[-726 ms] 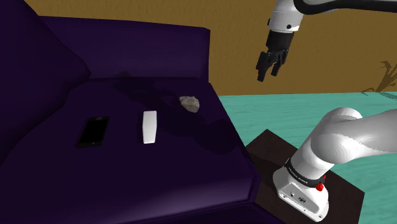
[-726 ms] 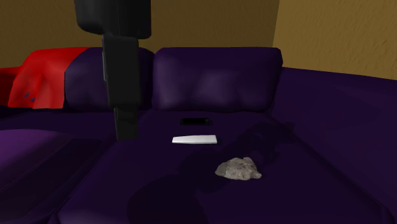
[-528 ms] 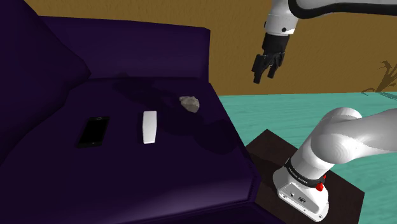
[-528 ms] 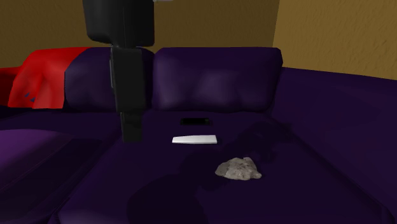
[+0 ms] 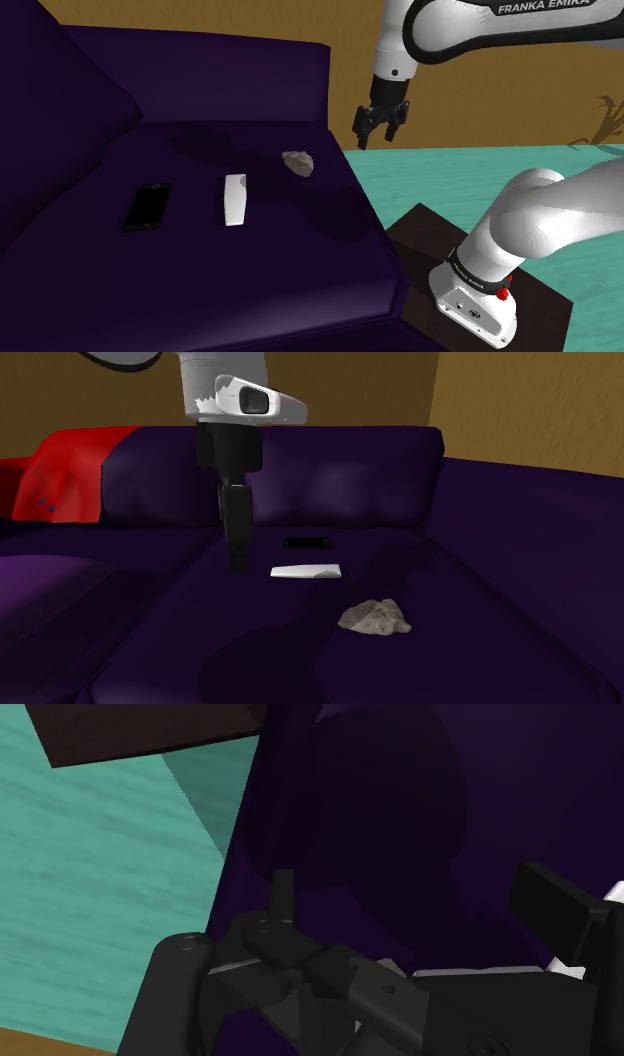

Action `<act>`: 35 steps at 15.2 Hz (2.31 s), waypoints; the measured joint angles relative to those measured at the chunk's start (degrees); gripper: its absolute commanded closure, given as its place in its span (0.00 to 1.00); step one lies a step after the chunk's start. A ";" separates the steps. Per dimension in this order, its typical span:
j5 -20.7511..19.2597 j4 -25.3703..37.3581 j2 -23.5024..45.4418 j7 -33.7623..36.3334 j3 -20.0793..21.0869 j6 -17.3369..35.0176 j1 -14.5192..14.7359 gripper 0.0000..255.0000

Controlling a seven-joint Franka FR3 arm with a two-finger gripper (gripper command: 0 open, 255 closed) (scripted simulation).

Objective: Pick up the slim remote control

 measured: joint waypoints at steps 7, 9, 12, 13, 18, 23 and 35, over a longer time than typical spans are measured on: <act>1.79 3.90 12.94 11.00 7.67 10.53 0.14 0.00; 1.56 4.61 16.46 14.13 9.55 13.64 0.03 0.00; 0.09 7.83 22.91 19.39 12.34 17.28 -0.28 0.00; -0.86 9.50 25.47 21.14 13.08 18.23 -0.53 0.00; -6.16 16.58 36.59 30.86 16.11 22.13 -0.17 0.00; -13.43 25.74 49.04 40.77 16.51 24.44 2.35 0.00; -23.12 47.61 71.52 52.40 11.80 24.21 10.48 0.00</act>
